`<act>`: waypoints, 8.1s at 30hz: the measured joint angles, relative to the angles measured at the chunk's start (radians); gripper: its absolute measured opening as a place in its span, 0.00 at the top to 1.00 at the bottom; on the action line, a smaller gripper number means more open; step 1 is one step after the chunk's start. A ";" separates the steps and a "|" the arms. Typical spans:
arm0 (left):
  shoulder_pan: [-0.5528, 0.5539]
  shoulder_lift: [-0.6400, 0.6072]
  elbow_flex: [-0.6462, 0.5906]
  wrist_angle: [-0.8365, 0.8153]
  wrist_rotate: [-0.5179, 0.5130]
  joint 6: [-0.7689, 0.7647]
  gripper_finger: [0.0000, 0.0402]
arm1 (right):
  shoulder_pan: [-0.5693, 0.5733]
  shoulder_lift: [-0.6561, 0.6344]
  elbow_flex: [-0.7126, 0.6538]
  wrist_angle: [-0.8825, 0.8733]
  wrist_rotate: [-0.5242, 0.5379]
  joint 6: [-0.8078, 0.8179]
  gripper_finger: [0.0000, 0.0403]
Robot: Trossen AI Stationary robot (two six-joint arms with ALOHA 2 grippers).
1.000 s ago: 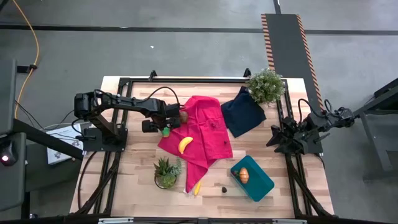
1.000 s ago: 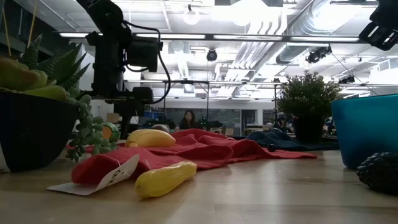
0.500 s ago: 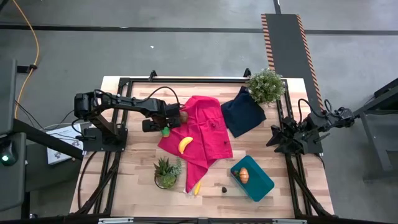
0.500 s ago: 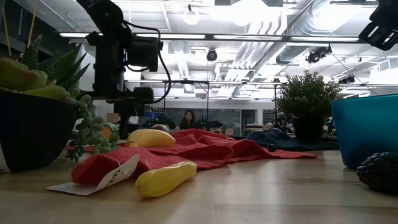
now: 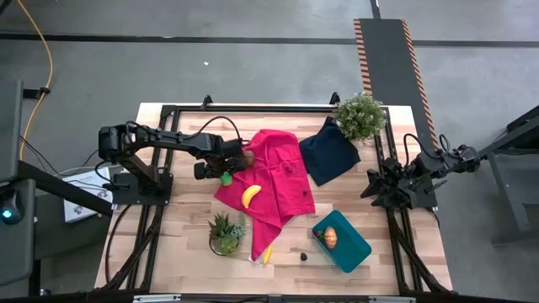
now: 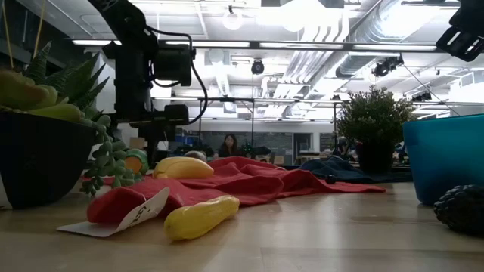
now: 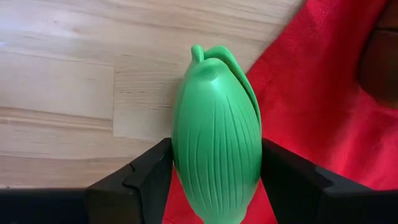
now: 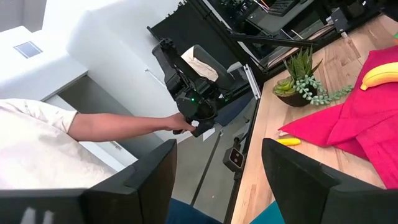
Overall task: Pick and placing Produce into tupperware
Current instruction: Put the green corn into the blue bin
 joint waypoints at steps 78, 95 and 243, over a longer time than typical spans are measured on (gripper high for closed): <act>0.057 -0.497 0.156 0.443 0.198 0.775 0.48 | -0.001 0.317 0.000 0.093 0.673 0.559 0.44; -0.023 -0.438 0.158 0.588 0.262 0.843 0.48 | -0.066 0.764 0.000 0.733 0.576 0.459 0.40; -0.126 -0.157 0.235 1.032 0.305 0.845 0.48 | -0.361 1.278 0.579 0.806 0.196 -0.067 0.28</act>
